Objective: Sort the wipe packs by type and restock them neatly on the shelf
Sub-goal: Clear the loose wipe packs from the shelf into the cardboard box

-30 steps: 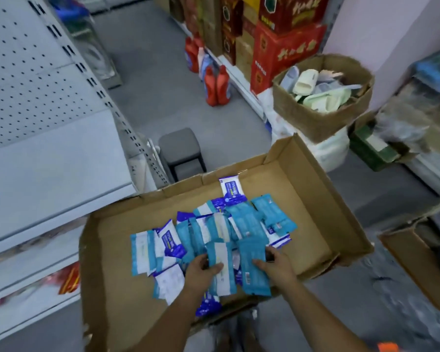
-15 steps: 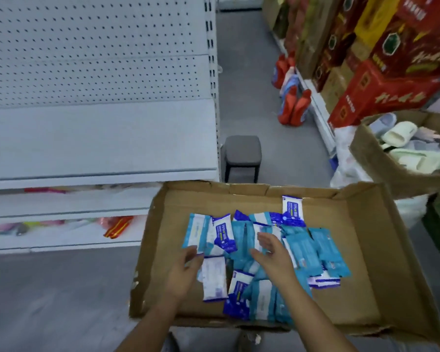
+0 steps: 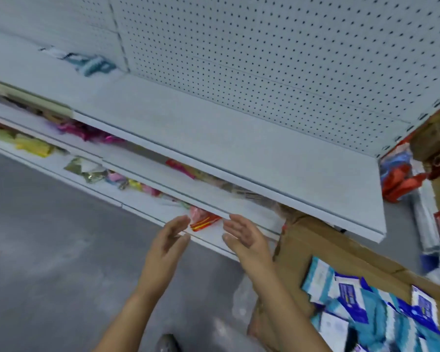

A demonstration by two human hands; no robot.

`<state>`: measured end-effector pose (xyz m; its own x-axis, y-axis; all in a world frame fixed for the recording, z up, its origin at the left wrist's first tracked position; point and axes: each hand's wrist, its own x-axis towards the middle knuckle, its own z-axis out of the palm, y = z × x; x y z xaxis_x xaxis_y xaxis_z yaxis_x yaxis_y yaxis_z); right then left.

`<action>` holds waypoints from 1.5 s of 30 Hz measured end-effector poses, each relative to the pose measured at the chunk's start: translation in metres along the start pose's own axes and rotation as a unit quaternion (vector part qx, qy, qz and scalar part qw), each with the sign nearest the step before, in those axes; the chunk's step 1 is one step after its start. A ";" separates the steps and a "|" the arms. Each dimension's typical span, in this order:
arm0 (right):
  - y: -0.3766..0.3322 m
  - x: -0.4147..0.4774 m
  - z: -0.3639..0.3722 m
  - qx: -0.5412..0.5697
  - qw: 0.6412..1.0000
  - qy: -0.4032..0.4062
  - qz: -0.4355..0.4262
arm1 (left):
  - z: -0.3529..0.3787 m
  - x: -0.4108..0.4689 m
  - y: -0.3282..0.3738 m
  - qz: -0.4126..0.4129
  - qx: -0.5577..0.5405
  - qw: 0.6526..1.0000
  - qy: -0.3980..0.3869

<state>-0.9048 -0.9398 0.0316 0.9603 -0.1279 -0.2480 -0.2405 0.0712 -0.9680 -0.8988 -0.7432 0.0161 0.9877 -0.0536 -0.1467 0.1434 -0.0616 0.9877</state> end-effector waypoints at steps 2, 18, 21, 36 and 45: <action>-0.022 0.014 0.052 -0.017 0.999 -0.032 -0.024 | -0.045 0.015 0.015 0.022 0.005 1.000 0.017; -0.113 0.204 0.257 -0.068 0.982 -0.125 -0.128 | -0.233 0.223 0.092 0.099 0.035 0.991 0.086; -0.131 0.259 0.298 -0.061 0.981 -0.141 -0.115 | -0.265 0.268 0.105 0.077 0.029 0.991 0.107; -0.168 0.443 0.489 -0.070 0.984 -0.124 -0.109 | -0.456 0.464 0.114 0.080 0.025 0.986 0.146; -0.157 0.498 0.602 -0.058 0.997 0.001 -0.041 | -0.564 0.572 0.106 0.031 0.013 0.998 0.045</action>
<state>-0.3038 -0.4193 0.0826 0.9772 -0.1297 -0.1681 -0.1762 -0.0542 -0.9829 -0.2832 -0.2183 0.0666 0.9964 0.0320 -0.0787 0.0812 -0.0863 0.9930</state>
